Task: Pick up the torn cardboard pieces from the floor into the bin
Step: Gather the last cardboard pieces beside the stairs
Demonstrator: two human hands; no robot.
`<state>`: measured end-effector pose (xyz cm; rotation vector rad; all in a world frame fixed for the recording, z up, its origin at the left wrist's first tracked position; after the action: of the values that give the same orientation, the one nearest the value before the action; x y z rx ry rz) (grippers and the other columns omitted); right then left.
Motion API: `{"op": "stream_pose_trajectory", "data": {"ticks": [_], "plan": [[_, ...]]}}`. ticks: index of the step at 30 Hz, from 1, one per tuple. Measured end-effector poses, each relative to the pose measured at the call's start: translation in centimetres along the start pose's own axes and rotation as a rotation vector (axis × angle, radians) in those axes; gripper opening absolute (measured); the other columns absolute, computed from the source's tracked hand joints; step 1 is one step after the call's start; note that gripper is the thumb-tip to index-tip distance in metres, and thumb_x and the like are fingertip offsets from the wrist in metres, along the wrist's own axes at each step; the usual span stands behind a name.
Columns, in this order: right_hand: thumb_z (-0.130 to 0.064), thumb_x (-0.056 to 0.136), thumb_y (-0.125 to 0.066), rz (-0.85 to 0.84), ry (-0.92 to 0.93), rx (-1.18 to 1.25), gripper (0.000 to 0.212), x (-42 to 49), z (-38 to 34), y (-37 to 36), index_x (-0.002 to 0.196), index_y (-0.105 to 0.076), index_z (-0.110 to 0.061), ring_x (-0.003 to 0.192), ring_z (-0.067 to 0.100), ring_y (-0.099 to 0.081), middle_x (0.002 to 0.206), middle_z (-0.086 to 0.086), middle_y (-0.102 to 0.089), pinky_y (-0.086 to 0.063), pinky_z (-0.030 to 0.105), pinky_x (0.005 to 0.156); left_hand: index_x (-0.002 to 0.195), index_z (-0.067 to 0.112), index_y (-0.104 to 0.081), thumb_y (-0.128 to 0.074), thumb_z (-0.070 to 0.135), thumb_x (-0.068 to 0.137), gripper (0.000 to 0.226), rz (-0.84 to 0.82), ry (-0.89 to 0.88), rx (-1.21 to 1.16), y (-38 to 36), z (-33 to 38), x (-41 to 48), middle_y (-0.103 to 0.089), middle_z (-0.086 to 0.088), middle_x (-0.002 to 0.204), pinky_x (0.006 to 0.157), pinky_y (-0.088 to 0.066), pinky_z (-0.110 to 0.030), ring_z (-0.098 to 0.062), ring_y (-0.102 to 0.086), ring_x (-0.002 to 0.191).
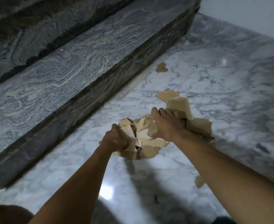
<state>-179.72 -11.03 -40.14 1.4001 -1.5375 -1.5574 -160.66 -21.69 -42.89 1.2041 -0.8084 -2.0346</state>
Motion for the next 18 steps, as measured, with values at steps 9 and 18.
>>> {"op": "stream_pose_trajectory", "data": {"ticks": [9,18], "plan": [[-0.044,0.064,-0.089,-0.368,-0.253,0.381,0.082,-3.0,4.9,3.2,0.13,-0.051,-0.013,0.108,0.025,-0.059,0.125,0.005,-0.061,-0.052,0.035,0.091,0.09,0.017,-0.074,-0.087,0.027,0.056,0.038,-0.059,0.109,-0.256,3.4,2.2,-1.5,-0.074,-0.003,0.088,0.073,-0.058,-0.035,-0.022,-0.069,0.086],[-0.052,0.068,-0.083,-0.076,-0.425,0.336,0.078,-2.3,13.0,11.1,0.134,-0.049,-0.025,0.122,0.032,-0.054,0.132,0.007,-0.057,-0.038,0.048,0.104,0.106,0.009,-0.062,-0.081,0.033,0.06,0.055,-0.206,-0.031,0.272,4.4,11.4,-0.2,-0.064,-0.007,0.108,0.085,-0.054,-0.033,-0.023,-0.063,0.099]]}}
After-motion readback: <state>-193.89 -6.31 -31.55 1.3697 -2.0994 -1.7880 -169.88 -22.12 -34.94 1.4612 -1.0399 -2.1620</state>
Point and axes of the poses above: each hand's wrist, its own x-axis towards the middle knuckle, its own y-axis out of the back of the hand, z = x × y, the point moved 5 cm from there along x, towards the middle knuckle
